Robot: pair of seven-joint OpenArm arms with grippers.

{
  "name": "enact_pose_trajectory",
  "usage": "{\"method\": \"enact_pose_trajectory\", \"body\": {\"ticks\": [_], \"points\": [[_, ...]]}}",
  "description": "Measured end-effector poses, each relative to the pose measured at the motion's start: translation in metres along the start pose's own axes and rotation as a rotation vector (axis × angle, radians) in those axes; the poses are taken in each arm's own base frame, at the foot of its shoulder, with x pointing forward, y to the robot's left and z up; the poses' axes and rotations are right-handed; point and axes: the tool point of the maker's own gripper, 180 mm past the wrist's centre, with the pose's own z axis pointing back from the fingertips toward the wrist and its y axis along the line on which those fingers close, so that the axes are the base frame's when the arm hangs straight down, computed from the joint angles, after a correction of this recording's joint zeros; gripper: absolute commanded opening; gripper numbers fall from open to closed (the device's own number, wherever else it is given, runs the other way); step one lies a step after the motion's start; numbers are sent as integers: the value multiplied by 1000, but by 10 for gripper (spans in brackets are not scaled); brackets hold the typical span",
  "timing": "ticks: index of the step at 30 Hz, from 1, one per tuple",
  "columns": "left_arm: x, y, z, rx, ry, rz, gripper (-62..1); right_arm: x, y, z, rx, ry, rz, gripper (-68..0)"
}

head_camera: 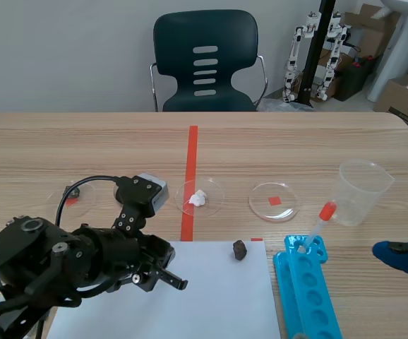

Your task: Put the middle mineral back

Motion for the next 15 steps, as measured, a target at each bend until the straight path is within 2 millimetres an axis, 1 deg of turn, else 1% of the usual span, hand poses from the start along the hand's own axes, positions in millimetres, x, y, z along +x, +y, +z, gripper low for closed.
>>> {"method": "enact_pose_trajectory", "body": {"ticks": [7,12,13,15], "points": [[-8,4,-11,7,41,22,-504,0,0,0,0,0,0,-37],[-7,5,-13,8,42,22,-501,0,0,0,0,0,0,-37],[-7,5,-13,8,42,22,-486,0,0,0,0,0,0,-37],[-7,5,-13,8,42,22,-406,0,0,0,0,0,0,-37]]}}
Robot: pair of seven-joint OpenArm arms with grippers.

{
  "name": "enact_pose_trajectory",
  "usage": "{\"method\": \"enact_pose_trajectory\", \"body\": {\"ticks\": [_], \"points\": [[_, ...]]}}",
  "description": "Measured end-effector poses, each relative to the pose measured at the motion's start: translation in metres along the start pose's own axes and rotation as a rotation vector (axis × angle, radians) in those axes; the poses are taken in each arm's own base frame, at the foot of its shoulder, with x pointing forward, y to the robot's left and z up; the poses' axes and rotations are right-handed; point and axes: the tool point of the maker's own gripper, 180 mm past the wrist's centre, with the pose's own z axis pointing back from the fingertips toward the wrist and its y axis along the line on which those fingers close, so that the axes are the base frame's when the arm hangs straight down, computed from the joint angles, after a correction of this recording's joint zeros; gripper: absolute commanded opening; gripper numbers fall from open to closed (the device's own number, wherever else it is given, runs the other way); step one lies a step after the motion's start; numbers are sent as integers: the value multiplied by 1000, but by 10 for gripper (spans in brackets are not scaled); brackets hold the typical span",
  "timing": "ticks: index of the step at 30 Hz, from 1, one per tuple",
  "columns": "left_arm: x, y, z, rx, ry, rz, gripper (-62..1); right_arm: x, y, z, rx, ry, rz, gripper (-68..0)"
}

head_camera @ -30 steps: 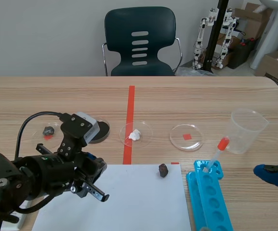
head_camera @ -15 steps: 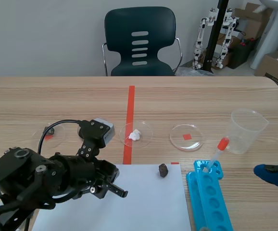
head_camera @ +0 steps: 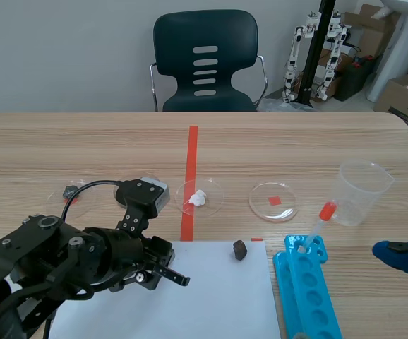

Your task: Put the middle mineral back

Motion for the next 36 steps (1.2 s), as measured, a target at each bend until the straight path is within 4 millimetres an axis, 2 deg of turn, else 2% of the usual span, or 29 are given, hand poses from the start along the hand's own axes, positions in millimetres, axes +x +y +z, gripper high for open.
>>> {"method": "enact_pose_trajectory", "body": {"ticks": [5,10,15,19,29,33,36], "points": [[2,2,0,14,-13,9,-160,0,0,0,0,0,0,-37],[3,4,0,21,-15,17,11,0,0,0,0,0,0,-37],[2,2,1,18,-20,18,14,0,0,0,0,0,0,-37],[11,-6,16,5,-72,3,14,0,0,0,0,0,0,-37],[59,-16,67,-6,-291,-95,14,0,0,0,0,0,0,-37],[88,-20,96,-9,-426,-128,14,0,0,0,0,0,0,-37],[102,-17,116,6,-503,-144,14,0,0,0,0,0,0,-37]]}}
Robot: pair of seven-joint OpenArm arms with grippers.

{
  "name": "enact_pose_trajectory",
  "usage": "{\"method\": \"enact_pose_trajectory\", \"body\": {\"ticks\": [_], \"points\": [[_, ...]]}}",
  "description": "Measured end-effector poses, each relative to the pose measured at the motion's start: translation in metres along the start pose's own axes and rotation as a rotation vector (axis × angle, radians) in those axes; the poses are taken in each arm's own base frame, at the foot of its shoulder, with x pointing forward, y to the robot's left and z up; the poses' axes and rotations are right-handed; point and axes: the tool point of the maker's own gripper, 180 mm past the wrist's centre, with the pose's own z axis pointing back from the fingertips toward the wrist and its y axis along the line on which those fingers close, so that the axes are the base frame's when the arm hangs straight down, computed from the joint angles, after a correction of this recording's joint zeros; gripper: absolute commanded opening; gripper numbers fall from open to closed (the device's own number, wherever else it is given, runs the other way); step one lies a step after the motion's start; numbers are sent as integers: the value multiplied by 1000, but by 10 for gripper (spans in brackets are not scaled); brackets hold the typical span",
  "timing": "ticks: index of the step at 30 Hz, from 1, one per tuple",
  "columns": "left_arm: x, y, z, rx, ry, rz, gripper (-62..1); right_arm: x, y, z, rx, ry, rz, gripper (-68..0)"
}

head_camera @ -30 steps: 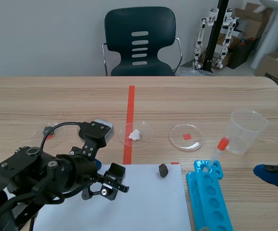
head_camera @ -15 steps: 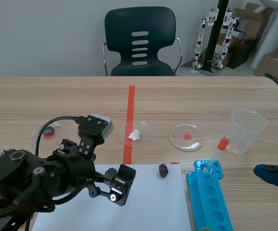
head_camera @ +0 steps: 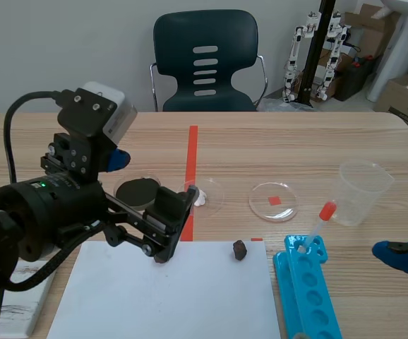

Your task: Put the middle mineral back

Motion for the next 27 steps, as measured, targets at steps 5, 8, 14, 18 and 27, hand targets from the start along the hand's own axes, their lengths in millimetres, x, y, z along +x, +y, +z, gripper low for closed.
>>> {"method": "enact_pose_trajectory", "body": {"ticks": [5,8,14,18,27], "points": [[-2,8,10,15,4,-28,14,0,0,0,0,0,0,-37],[-7,10,12,15,21,-37,14,0,0,0,0,0,0,-37],[-8,10,12,15,24,-40,14,0,0,0,0,0,0,-37],[-9,10,12,14,26,-39,14,0,0,0,0,0,0,-37],[-9,10,12,15,27,-38,14,0,0,0,0,0,0,-37]]}}
